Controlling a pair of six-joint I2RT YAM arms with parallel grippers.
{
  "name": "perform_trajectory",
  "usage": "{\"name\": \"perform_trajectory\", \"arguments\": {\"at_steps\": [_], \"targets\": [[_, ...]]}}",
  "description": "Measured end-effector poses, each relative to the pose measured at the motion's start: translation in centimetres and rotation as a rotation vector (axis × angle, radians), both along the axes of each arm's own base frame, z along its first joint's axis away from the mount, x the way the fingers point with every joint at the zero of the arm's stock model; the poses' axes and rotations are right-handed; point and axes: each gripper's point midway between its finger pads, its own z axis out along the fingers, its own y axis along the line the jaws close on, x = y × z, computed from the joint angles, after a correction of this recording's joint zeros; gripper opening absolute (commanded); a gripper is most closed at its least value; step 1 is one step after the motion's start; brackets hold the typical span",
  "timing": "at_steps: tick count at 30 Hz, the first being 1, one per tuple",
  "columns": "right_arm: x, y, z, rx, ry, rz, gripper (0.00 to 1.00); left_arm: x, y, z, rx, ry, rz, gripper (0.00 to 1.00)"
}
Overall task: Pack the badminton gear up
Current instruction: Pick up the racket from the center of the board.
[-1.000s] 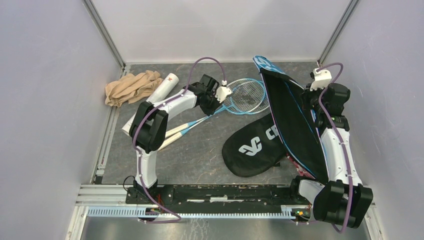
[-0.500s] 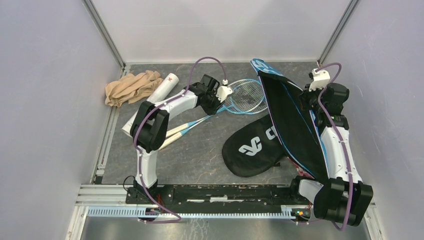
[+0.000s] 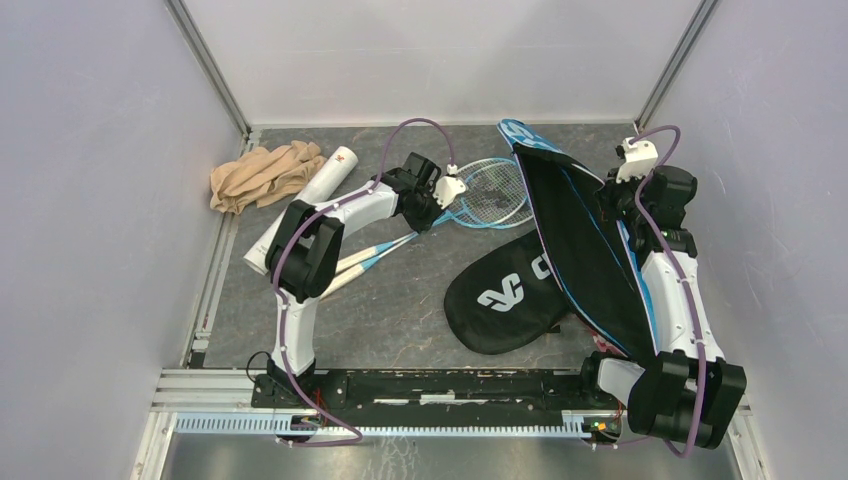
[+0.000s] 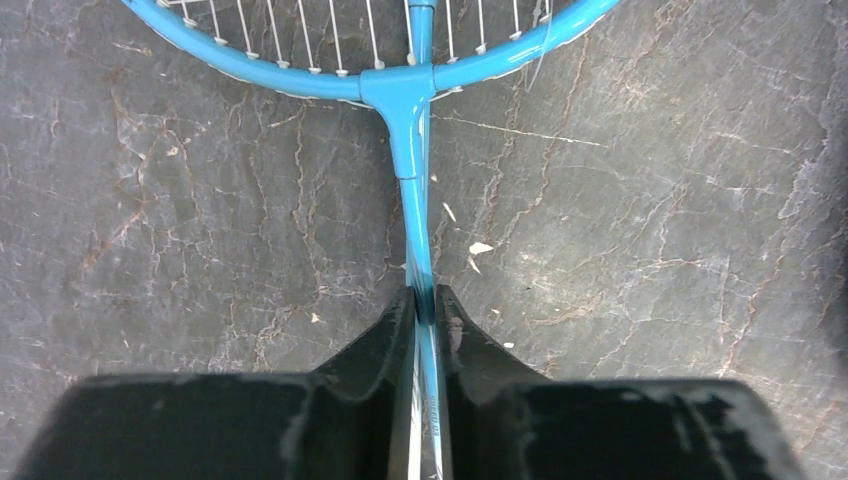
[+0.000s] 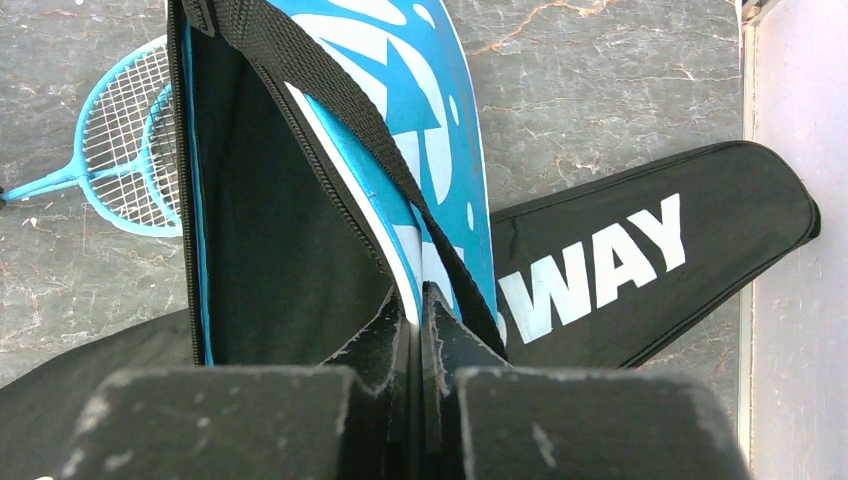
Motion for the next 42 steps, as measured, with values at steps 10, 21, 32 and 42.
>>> {"name": "perform_trajectory", "arguments": {"at_steps": [10, 21, 32, 42], "targets": [[0.0, 0.1, 0.0, 0.006, 0.001, 0.008, 0.00, 0.3, 0.1, 0.1, 0.004, -0.012, 0.012, 0.02], [-0.1, 0.1, -0.1, 0.008, 0.003, 0.009, 0.00, 1.1, 0.9, 0.6, 0.007, -0.015, 0.127, 0.02], [-0.1, 0.0, -0.1, 0.011, 0.007, 0.009, 0.00, 4.2, 0.8, 2.0, -0.039, -0.049, 0.238, 0.02], [-0.2, 0.1, -0.1, 0.013, 0.006, 0.013, 0.00, 4.6, 0.6, 0.3, -0.032, -0.027, 0.255, 0.14]]}}
